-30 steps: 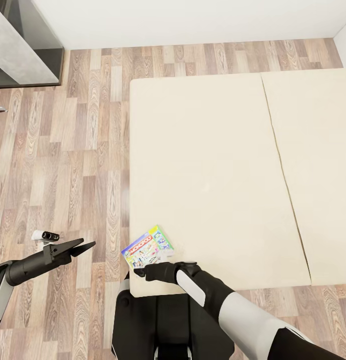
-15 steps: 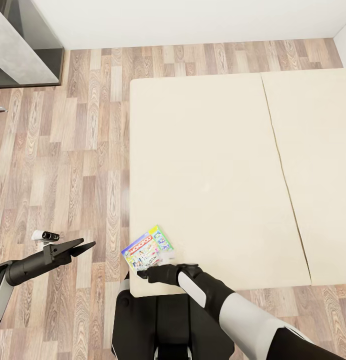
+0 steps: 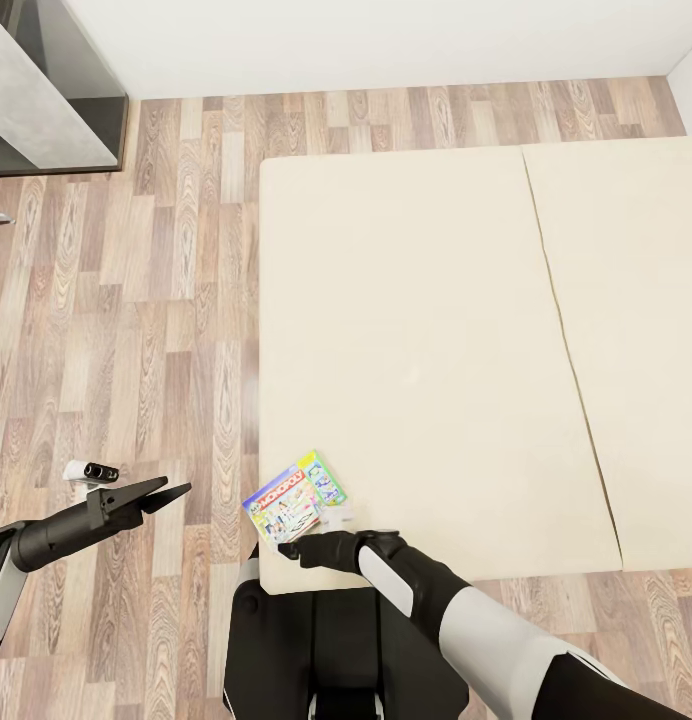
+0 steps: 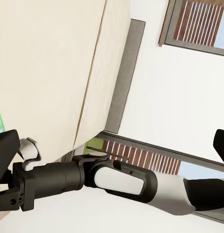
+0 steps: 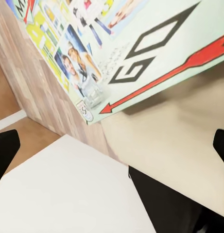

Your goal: Put all the toys in the child's room - the three board games (two on the bed and one on the table), the two jigsaw puzzles on the table, and the tennis ball on the table - inside the toy box on the table in the child's room.

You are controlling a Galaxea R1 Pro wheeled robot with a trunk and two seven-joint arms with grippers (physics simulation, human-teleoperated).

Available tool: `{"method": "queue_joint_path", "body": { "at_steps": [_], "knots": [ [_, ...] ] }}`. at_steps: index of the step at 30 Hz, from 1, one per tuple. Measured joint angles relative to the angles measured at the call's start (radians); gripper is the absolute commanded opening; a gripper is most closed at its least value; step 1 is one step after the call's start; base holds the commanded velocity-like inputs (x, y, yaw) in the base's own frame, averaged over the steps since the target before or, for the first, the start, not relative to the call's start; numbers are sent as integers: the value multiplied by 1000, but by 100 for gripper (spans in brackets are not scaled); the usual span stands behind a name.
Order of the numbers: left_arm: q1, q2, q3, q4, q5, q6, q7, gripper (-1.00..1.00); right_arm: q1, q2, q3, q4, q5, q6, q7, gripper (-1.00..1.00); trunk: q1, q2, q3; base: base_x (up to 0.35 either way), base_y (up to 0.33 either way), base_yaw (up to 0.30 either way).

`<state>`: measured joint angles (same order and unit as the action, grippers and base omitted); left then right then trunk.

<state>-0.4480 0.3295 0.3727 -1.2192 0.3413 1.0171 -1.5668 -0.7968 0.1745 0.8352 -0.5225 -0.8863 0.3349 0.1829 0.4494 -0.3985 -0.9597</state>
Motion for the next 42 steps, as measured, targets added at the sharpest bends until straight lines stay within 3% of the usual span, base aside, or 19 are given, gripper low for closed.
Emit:
{"method": "queue_joint_path", "body": {
  "at_steps": [13,42],
  "knots": [
    [0,0,0,0,0,0,0,100,0,0,4,-1,4,-56,8,100,0,0,0,0,0,0],
    [0,0,0,0,0,0,0,100,0,0,5,-13,6,-70,11,100,0,0,0,0,0,0]
  ]
}}
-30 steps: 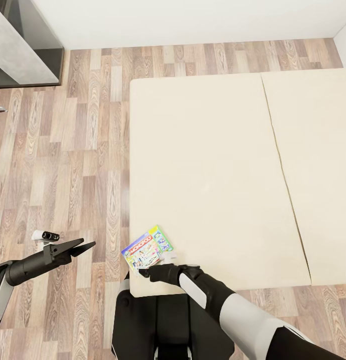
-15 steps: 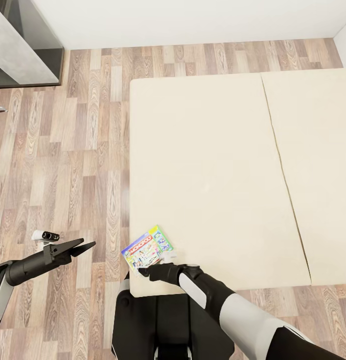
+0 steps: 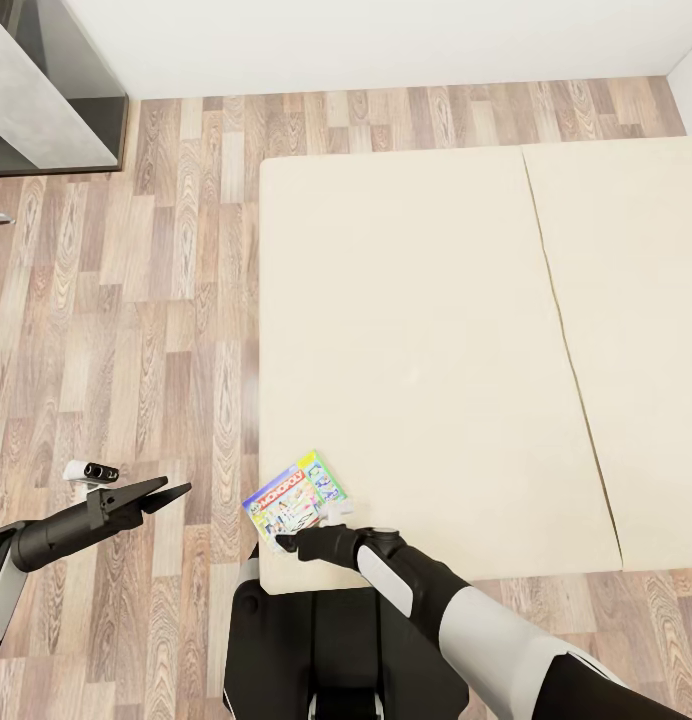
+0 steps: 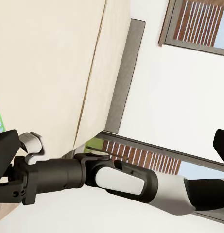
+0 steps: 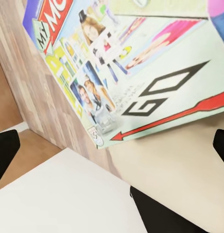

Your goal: Put all the toys in the child's room - the three board games (two on the bed and one on the table), the two jigsaw puzzles on the table, and the tennis ball on the table - inside the toy box on the table in the child's room.

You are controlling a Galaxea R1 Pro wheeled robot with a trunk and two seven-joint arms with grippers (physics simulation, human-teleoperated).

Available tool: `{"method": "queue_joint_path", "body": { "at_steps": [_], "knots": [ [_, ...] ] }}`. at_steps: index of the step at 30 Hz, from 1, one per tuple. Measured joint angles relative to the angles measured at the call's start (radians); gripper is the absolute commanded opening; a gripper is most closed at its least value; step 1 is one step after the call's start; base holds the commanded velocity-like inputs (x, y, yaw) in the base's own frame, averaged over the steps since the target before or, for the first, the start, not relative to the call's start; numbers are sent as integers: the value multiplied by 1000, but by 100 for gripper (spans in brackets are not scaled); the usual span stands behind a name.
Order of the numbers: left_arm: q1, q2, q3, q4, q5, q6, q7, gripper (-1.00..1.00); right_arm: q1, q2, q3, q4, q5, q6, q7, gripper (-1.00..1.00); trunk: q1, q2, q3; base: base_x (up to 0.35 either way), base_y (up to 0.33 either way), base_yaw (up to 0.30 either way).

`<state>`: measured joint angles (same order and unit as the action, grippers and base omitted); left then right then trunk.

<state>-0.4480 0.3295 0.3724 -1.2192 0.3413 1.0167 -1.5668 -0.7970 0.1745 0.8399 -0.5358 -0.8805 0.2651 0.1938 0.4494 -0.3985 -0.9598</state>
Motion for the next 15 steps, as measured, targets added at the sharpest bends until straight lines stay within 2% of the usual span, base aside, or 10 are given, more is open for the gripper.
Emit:
{"method": "queue_joint_path", "body": {
  "at_steps": [11,15],
  "knots": [
    [0,0,0,0,0,0,0,100,0,0,-1,-1,1,0,0,100,0,0,0,0,0,0],
    [0,0,0,0,0,0,0,100,0,0,-1,-1,14,0,0,100,0,0,0,0,0,0]
  ]
}}
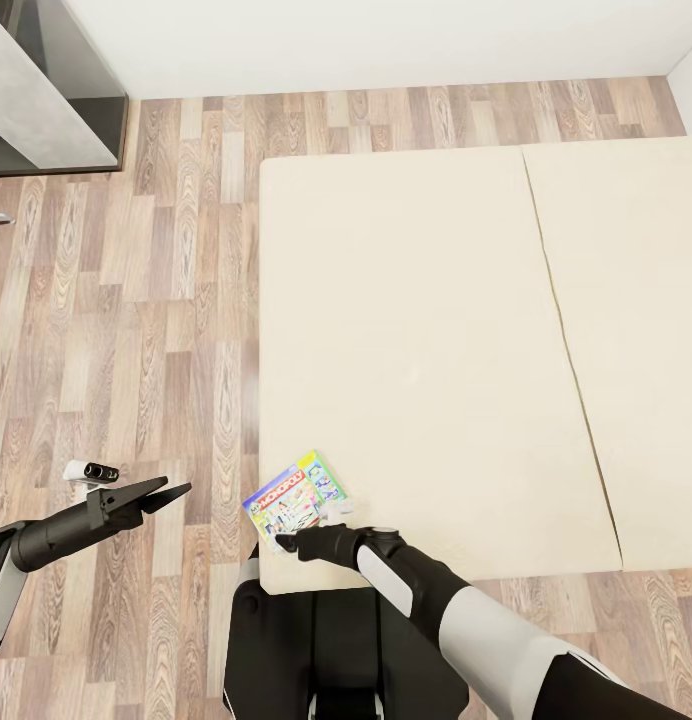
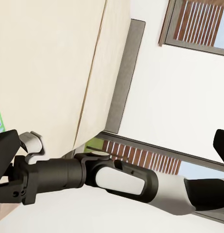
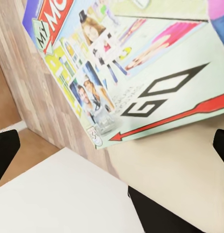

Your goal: Put all the toys in the child's room - the three board games (two on the bed and one on the table), the two jigsaw puzzles on the table, and the tennis ball on the table - inside the toy box on the table in the child's room.

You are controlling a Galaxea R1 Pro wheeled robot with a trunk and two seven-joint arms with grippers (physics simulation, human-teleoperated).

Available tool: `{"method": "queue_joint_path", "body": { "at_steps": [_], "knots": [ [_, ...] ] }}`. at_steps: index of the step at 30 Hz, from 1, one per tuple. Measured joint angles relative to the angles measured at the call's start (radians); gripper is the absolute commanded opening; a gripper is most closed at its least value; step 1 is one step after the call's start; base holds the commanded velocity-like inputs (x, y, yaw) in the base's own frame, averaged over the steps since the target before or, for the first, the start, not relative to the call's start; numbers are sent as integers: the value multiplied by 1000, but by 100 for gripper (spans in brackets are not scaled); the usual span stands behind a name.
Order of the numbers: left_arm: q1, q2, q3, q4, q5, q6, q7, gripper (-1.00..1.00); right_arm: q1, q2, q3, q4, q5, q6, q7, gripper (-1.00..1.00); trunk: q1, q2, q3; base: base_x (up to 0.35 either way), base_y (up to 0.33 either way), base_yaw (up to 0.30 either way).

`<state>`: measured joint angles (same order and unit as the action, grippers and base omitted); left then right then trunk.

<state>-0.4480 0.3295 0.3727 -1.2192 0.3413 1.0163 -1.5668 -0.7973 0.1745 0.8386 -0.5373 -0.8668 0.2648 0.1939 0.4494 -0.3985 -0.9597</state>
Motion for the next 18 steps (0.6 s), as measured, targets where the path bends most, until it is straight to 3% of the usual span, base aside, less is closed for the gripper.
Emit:
{"method": "queue_joint_path", "body": {
  "at_steps": [7,18],
  "knots": [
    [0,0,0,0,0,0,0,100,0,0,-2,0,35,-1,0,100,0,0,0,0,0,0],
    [0,0,0,0,-1,0,0,100,0,0,-4,0,43,-22,1,100,0,0,0,0,0,0]
  ]
}}
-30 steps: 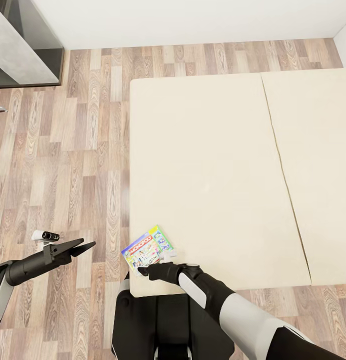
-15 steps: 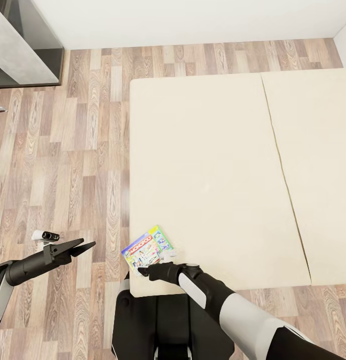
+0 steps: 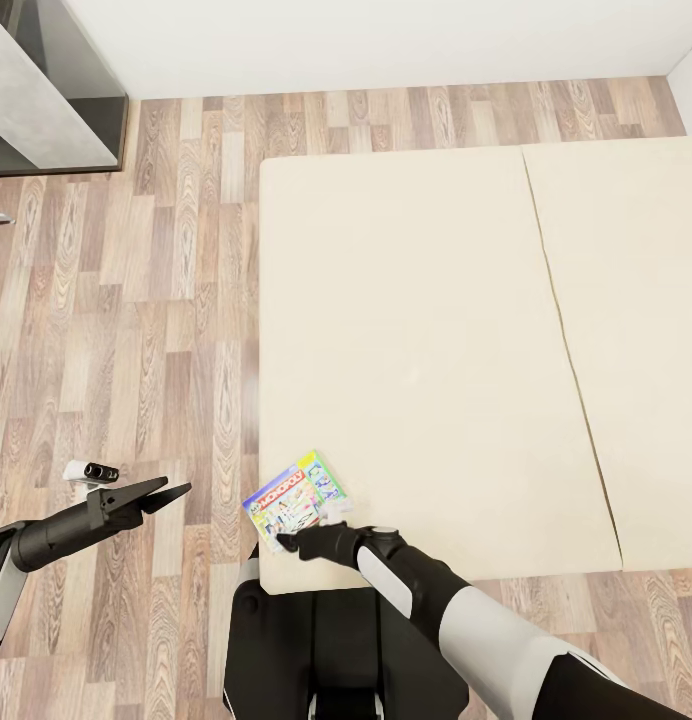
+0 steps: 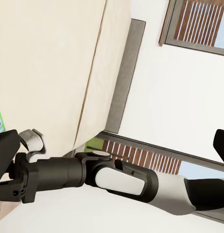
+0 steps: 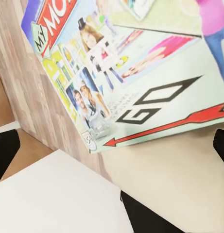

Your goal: Put all the toys in the child's room - the three board games (two on the bed and one on the table), the two jigsaw puzzles on the table, and the tennis ball on the table - inside the toy box on the table in the child's room.

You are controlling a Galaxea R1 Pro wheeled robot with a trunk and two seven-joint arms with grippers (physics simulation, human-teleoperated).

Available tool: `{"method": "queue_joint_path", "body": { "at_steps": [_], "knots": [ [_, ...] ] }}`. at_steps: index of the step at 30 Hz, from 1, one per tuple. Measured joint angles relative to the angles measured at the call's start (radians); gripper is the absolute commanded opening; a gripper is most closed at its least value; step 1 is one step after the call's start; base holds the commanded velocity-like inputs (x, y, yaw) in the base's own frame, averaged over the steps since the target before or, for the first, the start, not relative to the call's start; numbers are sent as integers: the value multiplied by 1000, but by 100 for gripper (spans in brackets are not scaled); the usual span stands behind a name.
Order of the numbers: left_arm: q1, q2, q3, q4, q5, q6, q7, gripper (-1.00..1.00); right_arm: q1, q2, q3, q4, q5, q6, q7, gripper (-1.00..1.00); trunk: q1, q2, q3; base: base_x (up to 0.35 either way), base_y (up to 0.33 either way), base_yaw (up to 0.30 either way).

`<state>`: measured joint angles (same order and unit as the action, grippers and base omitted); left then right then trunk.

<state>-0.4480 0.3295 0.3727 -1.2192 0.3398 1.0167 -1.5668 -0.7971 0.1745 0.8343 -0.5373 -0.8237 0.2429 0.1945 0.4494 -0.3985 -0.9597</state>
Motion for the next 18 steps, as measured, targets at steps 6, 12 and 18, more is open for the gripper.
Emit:
{"method": "queue_joint_path", "body": {
  "at_steps": [6,12,18],
  "knots": [
    [0,0,0,0,0,0,0,100,0,0,1,0,1,-14,4,100,0,0,0,0,0,0],
    [0,0,0,0,-1,-1,0,100,0,0,0,0,2,-21,31,100,0,0,0,0,0,0],
    [0,0,-1,0,-2,-1,0,100,0,0,0,0,3,-27,40,100,0,0,0,0,0,0]
  ]
}}
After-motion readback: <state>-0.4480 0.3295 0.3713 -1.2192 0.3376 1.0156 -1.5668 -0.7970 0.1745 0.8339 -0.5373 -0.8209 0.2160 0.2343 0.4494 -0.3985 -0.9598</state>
